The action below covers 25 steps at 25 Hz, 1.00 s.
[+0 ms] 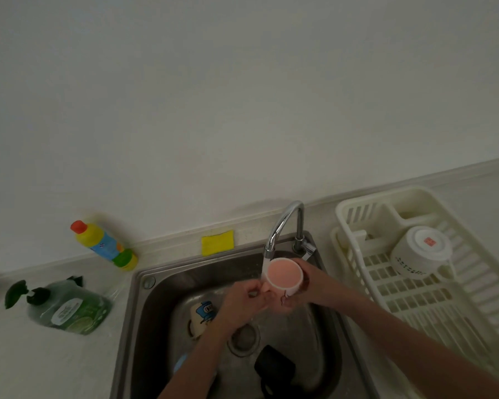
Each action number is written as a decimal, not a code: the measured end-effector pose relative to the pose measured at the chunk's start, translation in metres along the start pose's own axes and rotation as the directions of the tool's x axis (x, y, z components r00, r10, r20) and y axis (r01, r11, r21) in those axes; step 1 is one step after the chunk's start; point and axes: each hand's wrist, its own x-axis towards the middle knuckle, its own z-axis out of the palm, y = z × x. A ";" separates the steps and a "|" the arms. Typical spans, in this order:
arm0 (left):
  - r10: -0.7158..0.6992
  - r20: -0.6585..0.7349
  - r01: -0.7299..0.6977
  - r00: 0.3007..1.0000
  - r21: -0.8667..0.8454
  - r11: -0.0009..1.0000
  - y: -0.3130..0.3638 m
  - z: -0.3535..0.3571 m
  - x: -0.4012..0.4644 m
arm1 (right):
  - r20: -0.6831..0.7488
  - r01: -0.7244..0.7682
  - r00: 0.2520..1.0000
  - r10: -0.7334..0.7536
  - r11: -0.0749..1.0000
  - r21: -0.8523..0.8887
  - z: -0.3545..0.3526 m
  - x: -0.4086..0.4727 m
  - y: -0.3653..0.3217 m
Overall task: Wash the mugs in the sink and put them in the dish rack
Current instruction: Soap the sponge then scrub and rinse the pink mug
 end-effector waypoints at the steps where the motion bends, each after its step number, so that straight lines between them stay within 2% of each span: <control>1: 0.004 0.011 -0.004 1.000 0.018 1.000 -0.001 0.002 0.001 | -0.012 -0.004 1.000 0.004 1.000 0.001 -0.002 -0.003 0.002; 5: -0.008 0.027 0.008 1.000 -0.001 1.000 -0.007 0.004 0.002 | -0.041 -0.028 0.999 0.028 1.000 -0.001 0.000 -0.006 0.007; 11: -0.074 -0.046 0.068 0.996 -0.108 0.992 -0.024 -0.018 -0.006 | 0.029 -0.003 1.000 0.002 1.000 0.025 0.023 0.012 -0.011; 17: -0.103 -0.101 0.086 0.990 -0.162 0.983 -0.039 -0.049 -0.005 | 0.111 -0.021 0.993 0.025 0.999 -0.034 0.037 0.040 -0.033; 21: -0.061 -0.077 0.048 0.995 -0.167 0.985 -0.031 -0.038 0.000 | 0.093 0.012 0.996 -0.009 0.999 -0.034 0.027 0.033 -0.032; 25: -0.027 0.021 0.030 0.999 -0.157 0.987 -0.025 -0.013 0.007 | 0.034 0.001 0.999 -0.001 1.000 -0.010 0.007 0.011 -0.016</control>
